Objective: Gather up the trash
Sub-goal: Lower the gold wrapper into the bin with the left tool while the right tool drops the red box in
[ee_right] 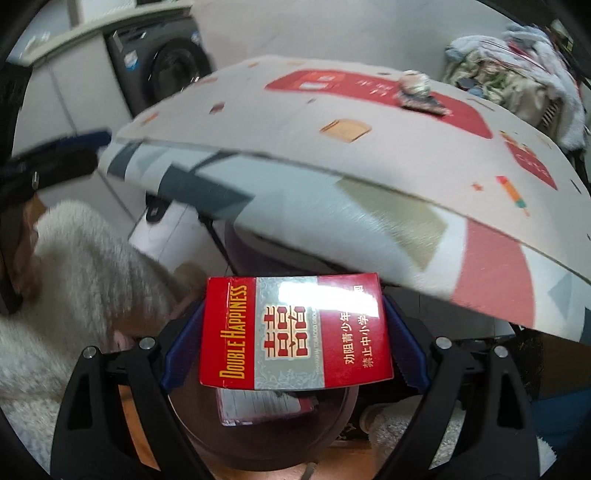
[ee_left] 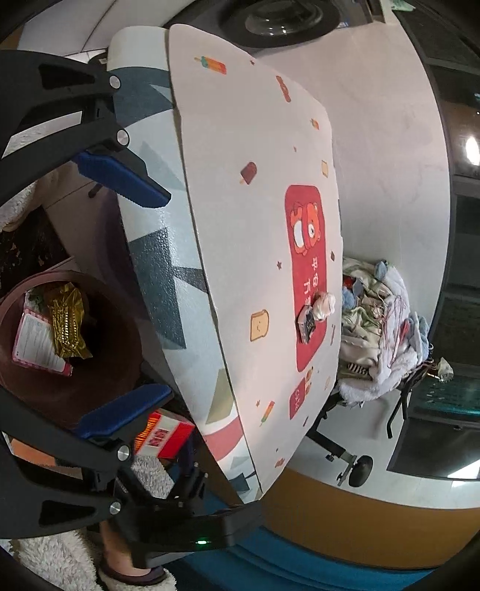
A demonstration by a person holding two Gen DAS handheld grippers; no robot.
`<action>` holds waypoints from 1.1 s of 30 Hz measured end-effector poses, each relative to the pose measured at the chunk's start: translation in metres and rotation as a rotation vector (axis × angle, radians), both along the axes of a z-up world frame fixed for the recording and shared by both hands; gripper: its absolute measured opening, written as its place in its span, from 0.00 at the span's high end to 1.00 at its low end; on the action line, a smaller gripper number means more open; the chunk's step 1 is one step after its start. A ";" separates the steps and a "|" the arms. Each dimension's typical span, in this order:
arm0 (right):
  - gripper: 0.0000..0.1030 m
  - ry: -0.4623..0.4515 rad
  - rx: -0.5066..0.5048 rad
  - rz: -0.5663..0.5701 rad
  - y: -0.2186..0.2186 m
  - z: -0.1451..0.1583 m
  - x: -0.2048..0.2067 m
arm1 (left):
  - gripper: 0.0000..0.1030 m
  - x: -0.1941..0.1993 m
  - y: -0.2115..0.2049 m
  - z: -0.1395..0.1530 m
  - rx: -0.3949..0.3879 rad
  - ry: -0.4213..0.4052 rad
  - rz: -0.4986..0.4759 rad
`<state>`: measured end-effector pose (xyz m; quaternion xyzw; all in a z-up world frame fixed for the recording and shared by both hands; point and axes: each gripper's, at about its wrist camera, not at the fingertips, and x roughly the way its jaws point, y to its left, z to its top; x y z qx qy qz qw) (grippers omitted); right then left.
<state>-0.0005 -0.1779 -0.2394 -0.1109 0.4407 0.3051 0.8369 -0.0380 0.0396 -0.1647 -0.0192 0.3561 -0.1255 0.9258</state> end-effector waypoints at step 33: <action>0.06 -0.026 -0.022 -0.010 0.004 -0.006 0.003 | 0.09 0.014 0.014 -0.015 -0.050 0.063 0.078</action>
